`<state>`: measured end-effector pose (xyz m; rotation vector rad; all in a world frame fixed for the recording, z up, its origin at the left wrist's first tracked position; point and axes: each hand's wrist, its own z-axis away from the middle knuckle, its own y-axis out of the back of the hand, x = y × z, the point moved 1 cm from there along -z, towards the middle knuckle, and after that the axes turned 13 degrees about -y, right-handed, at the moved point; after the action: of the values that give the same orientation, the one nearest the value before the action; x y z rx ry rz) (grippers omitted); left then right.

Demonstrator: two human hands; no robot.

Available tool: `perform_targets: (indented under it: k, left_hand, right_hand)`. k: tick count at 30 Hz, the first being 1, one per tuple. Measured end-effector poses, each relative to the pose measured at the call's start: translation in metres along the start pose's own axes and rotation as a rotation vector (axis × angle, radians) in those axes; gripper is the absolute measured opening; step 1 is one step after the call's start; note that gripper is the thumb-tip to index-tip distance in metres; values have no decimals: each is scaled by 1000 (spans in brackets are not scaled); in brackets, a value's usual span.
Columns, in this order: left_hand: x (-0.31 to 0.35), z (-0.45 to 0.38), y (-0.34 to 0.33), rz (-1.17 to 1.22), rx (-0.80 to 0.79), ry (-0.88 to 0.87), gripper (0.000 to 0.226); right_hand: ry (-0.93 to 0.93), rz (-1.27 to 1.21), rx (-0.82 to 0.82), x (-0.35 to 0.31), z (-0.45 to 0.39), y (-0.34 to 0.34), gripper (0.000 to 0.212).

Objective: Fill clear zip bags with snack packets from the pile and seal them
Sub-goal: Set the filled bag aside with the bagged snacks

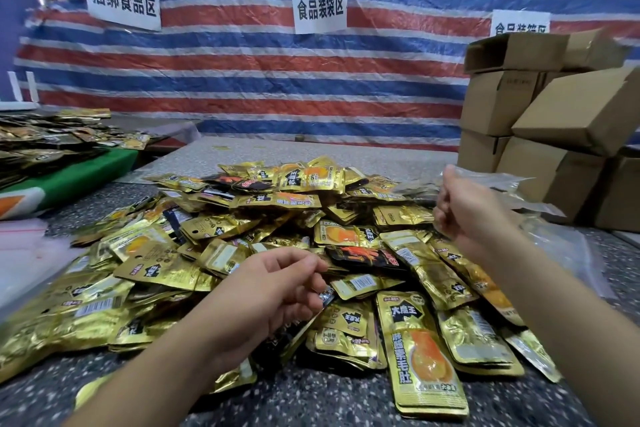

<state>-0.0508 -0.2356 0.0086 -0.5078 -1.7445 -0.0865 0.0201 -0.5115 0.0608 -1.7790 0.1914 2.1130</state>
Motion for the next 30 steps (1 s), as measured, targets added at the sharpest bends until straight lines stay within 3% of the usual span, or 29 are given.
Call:
perform_targets:
  k: [4, 11, 14, 18, 21, 27, 30]
  left_hand:
    - [2, 2, -1, -101, 4, -44, 23]
    - [2, 5, -5, -128, -34, -60, 49]
    - [3, 3, -6, -133, -47, -63, 60]
    - [8, 0, -8, -174, -29, -174, 35]
    - [16, 1, -3, -318, 94, -313, 19]
    - [59, 0, 37, -480, 405, -389, 67]
    - [74, -9, 84, -665, 603, -465, 56]
  right_hand:
    - [49, 57, -222, 16, 45, -15, 22]
    - [7, 133, -273, 54, 82, -30, 56]
    - [31, 160, -355, 70, 87, -34, 51]
    - [109, 79, -483, 76, 92, -40, 30]
    - [125, 142, -481, 76, 97, -41, 35]
    - [106, 236, -465, 73, 105, -39, 59]
    - [99, 248, -520, 77, 107, -44, 63]
